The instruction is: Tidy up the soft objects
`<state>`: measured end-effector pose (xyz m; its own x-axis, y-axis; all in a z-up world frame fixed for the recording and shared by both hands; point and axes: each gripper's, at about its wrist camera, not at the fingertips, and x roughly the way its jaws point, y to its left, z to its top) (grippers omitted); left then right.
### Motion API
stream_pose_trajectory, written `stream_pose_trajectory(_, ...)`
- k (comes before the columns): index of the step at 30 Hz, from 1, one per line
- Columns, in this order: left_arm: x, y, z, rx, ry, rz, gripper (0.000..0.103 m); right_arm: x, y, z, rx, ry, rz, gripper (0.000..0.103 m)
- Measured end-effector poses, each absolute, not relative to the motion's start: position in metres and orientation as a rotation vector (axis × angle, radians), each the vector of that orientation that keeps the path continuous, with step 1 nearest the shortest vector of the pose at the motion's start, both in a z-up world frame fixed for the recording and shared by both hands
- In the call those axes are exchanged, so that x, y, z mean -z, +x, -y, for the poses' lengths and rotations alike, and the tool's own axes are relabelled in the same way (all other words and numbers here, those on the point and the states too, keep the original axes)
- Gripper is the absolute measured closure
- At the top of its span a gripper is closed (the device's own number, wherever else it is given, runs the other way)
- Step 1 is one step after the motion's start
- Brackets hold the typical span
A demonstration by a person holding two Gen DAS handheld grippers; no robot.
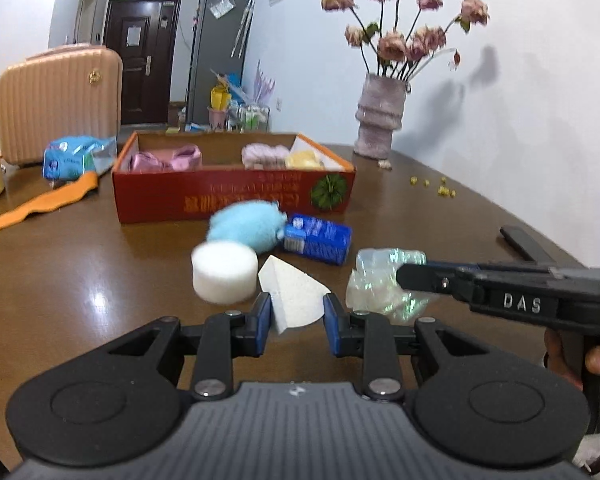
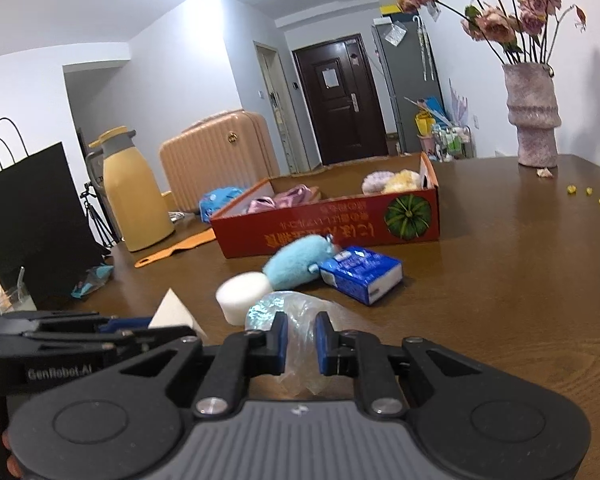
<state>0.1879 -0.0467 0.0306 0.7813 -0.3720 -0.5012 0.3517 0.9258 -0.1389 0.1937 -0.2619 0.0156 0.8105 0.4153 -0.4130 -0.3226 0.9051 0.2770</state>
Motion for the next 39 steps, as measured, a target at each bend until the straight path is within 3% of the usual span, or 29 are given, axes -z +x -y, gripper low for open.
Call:
stream_pose_trajectory(7,-0.075,0.271,0.029,0.463,-0.081,-0.507,0.075,-0.053,0.238,0.259,-0.438,0.151,-0.420,0.089)
stream_pose_trajectory(13,-0.109,0.437,0.035,0.484,-0.077,-0.602,0.074,-0.104,0.377,0.251,-0.455,0.129,-0.430,0.089)
stream_pose_trajectory(17,-0.095,0.543,0.044,0.450,-0.054,-0.733,0.074,-0.111,0.500,0.234,-0.418,0.138,-0.546,0.089)
stream_pose_trajectory(22,-0.046,0.628,0.052,0.429,-0.012,-0.893,0.070,-0.077,0.623,0.213,-0.344,0.160,-0.720,0.089)
stream_pose_trajectory(27,-0.019,0.648,0.048,0.401,0.033,-0.933,0.057,-0.032,0.676,0.197,-0.352,0.198,-0.853,0.089)
stream_pose_trajectory(31,-0.024,0.645,0.039,0.447,0.005,-0.915,0.047,-0.024,0.683,0.189,-0.327,0.176,-0.858,0.079)
stream_pose_trajectory(34,-0.038,0.630,0.034,0.431,0.001,-0.886,0.038,-0.031,0.678,0.193,-0.345,0.222,-0.854,0.059)
stream_pose_trajectory(39,-0.078,0.600,0.020,0.400,0.002,-0.827,0.033,-0.076,0.640,0.208,-0.334,0.166,-0.790,0.059)
